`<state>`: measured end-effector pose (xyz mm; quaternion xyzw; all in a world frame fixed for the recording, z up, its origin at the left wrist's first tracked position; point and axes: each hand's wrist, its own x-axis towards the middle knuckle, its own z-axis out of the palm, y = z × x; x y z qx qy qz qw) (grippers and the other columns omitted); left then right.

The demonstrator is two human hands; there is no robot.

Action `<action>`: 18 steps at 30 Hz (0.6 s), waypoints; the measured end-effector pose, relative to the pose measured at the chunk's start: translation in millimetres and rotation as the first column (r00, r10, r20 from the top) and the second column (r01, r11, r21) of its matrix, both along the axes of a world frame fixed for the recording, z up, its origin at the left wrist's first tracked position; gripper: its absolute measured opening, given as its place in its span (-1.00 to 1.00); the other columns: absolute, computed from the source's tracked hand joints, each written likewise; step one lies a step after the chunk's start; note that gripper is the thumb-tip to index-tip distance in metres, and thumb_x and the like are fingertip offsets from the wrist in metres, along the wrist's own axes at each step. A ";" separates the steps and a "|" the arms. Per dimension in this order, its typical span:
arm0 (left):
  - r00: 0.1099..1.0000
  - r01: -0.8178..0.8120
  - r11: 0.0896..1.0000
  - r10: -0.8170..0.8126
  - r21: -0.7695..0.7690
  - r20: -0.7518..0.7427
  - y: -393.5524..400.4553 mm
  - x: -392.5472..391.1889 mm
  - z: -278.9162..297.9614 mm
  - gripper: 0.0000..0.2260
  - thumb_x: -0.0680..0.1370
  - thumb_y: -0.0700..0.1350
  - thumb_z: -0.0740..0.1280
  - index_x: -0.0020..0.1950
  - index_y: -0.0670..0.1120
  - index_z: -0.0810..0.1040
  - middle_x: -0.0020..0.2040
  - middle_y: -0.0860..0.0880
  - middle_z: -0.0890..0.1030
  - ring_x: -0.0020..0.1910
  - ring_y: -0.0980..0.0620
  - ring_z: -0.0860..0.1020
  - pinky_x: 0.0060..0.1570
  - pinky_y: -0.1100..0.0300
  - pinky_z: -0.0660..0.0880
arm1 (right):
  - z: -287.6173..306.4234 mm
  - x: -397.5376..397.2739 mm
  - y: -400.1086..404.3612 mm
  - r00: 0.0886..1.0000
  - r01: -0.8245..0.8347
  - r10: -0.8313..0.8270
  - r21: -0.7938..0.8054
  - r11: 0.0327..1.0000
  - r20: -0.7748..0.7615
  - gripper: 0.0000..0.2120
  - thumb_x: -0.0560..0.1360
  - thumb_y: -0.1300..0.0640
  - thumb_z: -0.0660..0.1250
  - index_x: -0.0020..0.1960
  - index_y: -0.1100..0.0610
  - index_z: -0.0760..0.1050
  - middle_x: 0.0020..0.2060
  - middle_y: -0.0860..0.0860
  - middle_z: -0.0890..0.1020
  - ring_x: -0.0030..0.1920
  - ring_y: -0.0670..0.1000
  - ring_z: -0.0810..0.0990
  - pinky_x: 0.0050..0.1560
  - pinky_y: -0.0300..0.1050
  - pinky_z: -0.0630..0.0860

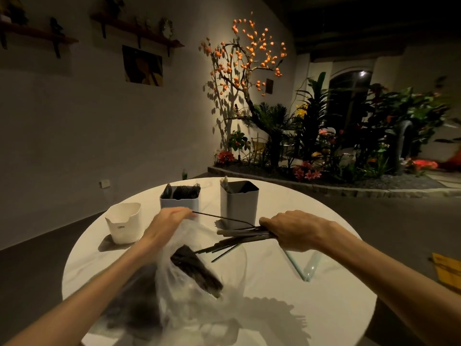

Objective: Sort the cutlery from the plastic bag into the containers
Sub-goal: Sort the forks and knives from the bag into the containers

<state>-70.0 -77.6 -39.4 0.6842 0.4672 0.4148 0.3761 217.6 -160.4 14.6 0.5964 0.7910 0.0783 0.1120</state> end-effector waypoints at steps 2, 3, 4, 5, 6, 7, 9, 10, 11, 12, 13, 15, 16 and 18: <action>0.997 0.029 0.997 -0.034 0.071 0.076 3.7 21.0 17.9 -0.64 0.42 0.18 0.23 0.02 0.05 0.70 0.13 0.07 0.64 0.23 0.04 0.52 0.22 -0.05 0.42 | 0.6 14.3 -2.8 1.000 0.005 -0.005 0.032 0.999 -0.004 -0.73 0.67 0.19 0.16 0.34 -0.01 0.35 -0.08 0.03 0.59 -0.12 0.05 0.60 -0.08 0.03 0.61; 0.992 0.088 0.990 -0.097 0.107 0.082 5.2 36.3 28.6 -0.63 0.43 0.19 0.20 0.07 0.07 0.66 0.17 0.12 0.61 0.26 0.08 0.49 0.24 0.00 0.38 | -0.5 21.0 -4.6 1.000 0.008 -0.008 0.041 0.999 0.004 -0.73 0.67 0.20 0.16 0.34 0.00 0.34 -0.07 0.04 0.60 -0.13 0.05 0.60 -0.11 0.02 0.60; 0.987 0.152 0.982 -0.158 0.110 0.043 7.5 50.4 39.3 -0.61 0.43 0.25 0.21 0.13 0.12 0.61 0.20 0.17 0.57 0.29 0.10 0.47 0.25 0.04 0.36 | -2.2 25.4 -5.4 1.000 0.011 -0.011 0.043 0.999 0.017 -0.73 0.67 0.20 0.16 0.35 0.01 0.34 -0.06 0.05 0.60 -0.12 0.06 0.60 -0.13 0.01 0.58; 0.970 0.242 0.966 -0.240 0.093 -0.039 9.2 65.6 49.4 -0.53 0.40 0.36 0.25 0.21 0.18 0.56 0.24 0.22 0.52 0.34 0.09 0.43 0.24 0.10 0.35 | -4.8 28.9 -5.9 0.999 0.016 -0.017 0.042 0.999 0.031 -0.72 0.66 0.20 0.17 0.35 0.02 0.33 -0.06 0.05 0.60 -0.12 0.07 0.60 -0.12 0.01 0.58; 0.930 0.337 0.941 -0.326 0.040 -0.171 9.7 79.0 56.0 -0.40 0.34 0.43 0.31 0.32 0.22 0.48 0.30 0.25 0.46 0.39 0.10 0.39 0.22 0.17 0.33 | -7.6 31.5 -6.3 0.999 0.016 -0.018 0.038 0.999 0.039 -0.72 0.66 0.20 0.18 0.35 0.03 0.34 -0.05 0.06 0.61 -0.11 0.08 0.60 -0.10 0.02 0.59; 0.854 0.423 0.906 -0.411 -0.036 -0.319 8.7 92.5 59.1 -0.27 0.33 0.42 0.38 0.45 0.22 0.37 0.39 0.25 0.39 0.44 0.11 0.32 0.24 0.21 0.32 | -10.3 32.8 -6.1 0.999 0.012 -0.013 0.034 0.999 0.044 -0.72 0.66 0.20 0.19 0.36 0.04 0.34 -0.05 0.06 0.61 -0.10 0.08 0.60 -0.07 0.05 0.61; 0.626 0.523 0.837 -0.506 -0.163 -0.593 3.4 119.1 54.9 -0.05 0.35 0.30 0.51 0.62 0.16 0.11 0.56 0.19 0.21 0.51 0.10 0.21 0.46 0.10 0.26 | -12.8 35.5 -5.1 0.998 -0.015 0.012 0.046 0.999 0.055 -0.70 0.66 0.20 0.21 0.38 0.06 0.34 -0.05 0.07 0.62 -0.12 0.08 0.60 -0.05 0.07 0.62; 0.522 0.535 0.822 -0.502 -0.194 -0.689 0.9 131.6 50.3 -0.01 0.35 0.26 0.55 0.63 0.13 0.07 0.59 0.16 0.19 0.53 0.06 0.22 0.52 0.04 0.22 | -11.7 36.5 -3.7 0.997 -0.039 0.034 0.064 0.997 0.070 -0.68 0.66 0.20 0.22 0.39 0.07 0.33 -0.05 0.07 0.62 -0.12 0.08 0.60 -0.05 0.06 0.62; 0.469 0.536 0.819 -0.491 -0.205 -0.734 -3.0 142.5 44.1 -0.02 0.35 0.24 0.57 0.62 0.11 0.11 0.57 0.11 0.26 0.50 0.02 0.29 0.52 0.01 0.24 | -9.6 36.9 -1.8 0.994 -0.065 0.057 0.091 0.994 0.089 -0.68 0.66 0.19 0.23 0.40 0.08 0.32 -0.04 0.07 0.62 -0.12 0.08 0.60 -0.05 0.04 0.62; 0.462 0.528 0.824 -0.481 -0.205 -0.745 1.0 152.8 36.5 -0.10 0.36 0.19 0.58 0.58 0.08 0.21 0.50 0.06 0.39 0.42 -0.01 0.40 0.48 0.01 0.32 | -6.8 37.3 0.4 0.990 -0.093 0.079 0.126 0.988 0.114 -0.68 0.65 0.18 0.25 0.39 0.09 0.33 -0.03 0.07 0.62 -0.12 0.07 0.60 -0.02 0.04 0.61; 0.494 0.513 0.836 -0.473 -0.195 -0.730 1.8 159.8 29.8 -0.22 0.38 0.14 0.58 0.51 0.03 0.33 0.38 0.02 0.52 0.30 -0.01 0.51 0.42 0.02 0.40 | -2.8 37.3 2.5 0.984 -0.118 0.095 0.157 0.980 0.151 -0.68 0.65 0.17 0.26 0.38 0.09 0.34 -0.02 0.06 0.63 -0.11 0.08 0.61 0.02 0.04 0.60; 0.585 0.493 0.853 -0.472 -0.173 -0.660 9.8 168.0 19.8 -0.52 0.44 0.07 0.55 0.28 -0.06 0.53 0.09 -0.03 0.68 0.06 -0.01 0.66 0.28 0.01 0.52 | 4.7 38.0 7.8 0.970 -0.141 0.099 0.182 0.973 0.220 -0.69 0.63 0.16 0.29 0.36 0.10 0.36 0.00 0.05 0.65 -0.10 0.08 0.61 0.09 0.03 0.57; 0.616 0.501 0.849 -0.486 -0.168 -0.620 13.2 169.7 14.8 -0.64 0.47 0.06 0.53 0.16 -0.09 0.58 -0.05 -0.05 0.71 -0.07 0.00 0.69 0.20 0.01 0.57 | 7.9 38.3 10.0 0.968 -0.135 0.092 0.174 0.975 0.232 -0.69 0.62 0.16 0.30 0.34 0.10 0.38 0.00 0.04 0.66 -0.11 0.07 0.61 0.10 0.02 0.56; 0.675 0.532 0.829 -0.538 -0.172 -0.504 16.5 169.5 8.7 -0.74 0.52 0.04 0.49 -0.03 -0.13 0.56 -0.26 -0.07 0.64 -0.29 0.00 0.64 0.00 0.06 0.64 | 15.8 37.2 13.8 0.960 -0.131 0.077 0.191 0.973 0.268 -0.75 0.61 0.12 0.34 0.28 0.08 0.47 -0.04 0.00 0.68 -0.10 0.04 0.61 0.20 -0.01 0.50</action>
